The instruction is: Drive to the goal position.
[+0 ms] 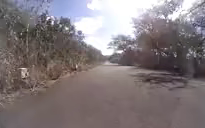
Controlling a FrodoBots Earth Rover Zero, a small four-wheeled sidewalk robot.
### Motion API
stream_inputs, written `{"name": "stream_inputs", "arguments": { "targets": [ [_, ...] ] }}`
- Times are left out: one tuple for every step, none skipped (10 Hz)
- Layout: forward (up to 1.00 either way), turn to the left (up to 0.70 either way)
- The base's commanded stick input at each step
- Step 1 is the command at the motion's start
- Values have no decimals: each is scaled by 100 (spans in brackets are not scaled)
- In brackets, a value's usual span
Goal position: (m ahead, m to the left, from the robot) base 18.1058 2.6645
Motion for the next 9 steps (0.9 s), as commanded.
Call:
{"name": "stream_inputs", "arguments": {
  "targets": [
    [50,0],
    [50,0],
    [50,0],
    [50,0],
    [50,0],
    [50,0],
    [50,0],
    [50,0],
    [50,0]
  ]
}}
